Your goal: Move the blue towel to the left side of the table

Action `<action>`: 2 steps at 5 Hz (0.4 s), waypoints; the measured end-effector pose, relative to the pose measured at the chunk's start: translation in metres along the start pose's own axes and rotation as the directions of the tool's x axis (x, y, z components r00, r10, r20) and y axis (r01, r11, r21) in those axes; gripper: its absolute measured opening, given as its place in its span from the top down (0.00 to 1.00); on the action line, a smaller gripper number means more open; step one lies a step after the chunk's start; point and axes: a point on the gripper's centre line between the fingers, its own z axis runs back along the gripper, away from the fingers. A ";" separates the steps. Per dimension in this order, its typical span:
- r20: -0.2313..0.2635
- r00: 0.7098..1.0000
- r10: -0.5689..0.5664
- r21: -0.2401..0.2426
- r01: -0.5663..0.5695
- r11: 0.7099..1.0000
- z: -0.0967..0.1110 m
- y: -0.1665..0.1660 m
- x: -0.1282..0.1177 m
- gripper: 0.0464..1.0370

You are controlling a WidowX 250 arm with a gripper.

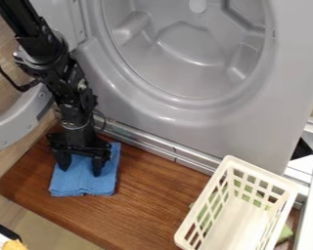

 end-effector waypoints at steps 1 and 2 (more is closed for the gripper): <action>-0.004 1.000 -0.006 -0.009 0.006 1.000 0.000 -0.006 -0.001 0.04; -0.029 0.999 -0.025 -0.029 0.024 0.999 0.000 -0.016 -0.010 0.04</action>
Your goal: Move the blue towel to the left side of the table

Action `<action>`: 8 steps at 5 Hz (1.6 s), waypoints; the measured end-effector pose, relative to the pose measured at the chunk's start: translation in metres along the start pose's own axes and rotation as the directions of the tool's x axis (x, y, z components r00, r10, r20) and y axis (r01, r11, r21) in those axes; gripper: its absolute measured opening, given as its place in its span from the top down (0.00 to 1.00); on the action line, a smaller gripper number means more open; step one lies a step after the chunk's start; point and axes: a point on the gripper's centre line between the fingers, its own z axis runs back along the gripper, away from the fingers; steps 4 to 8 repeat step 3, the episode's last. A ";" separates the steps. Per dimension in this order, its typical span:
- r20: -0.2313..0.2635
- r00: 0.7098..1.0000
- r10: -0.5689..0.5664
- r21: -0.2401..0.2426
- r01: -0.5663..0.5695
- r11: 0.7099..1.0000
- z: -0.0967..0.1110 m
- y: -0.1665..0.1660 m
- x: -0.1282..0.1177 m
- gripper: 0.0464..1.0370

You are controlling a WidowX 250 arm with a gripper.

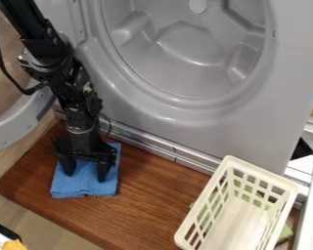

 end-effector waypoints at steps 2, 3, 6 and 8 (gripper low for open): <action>0.062 0.998 -0.012 0.010 0.011 1.000 0.039 -0.003 0.003 0.04; 0.073 0.997 -0.028 -0.006 0.029 1.000 0.055 -0.008 -0.001 0.04; 0.073 0.997 -0.028 -0.006 0.029 1.000 0.055 -0.008 -0.001 0.04; 0.073 0.997 -0.028 -0.006 0.029 1.000 0.055 -0.008 -0.001 0.04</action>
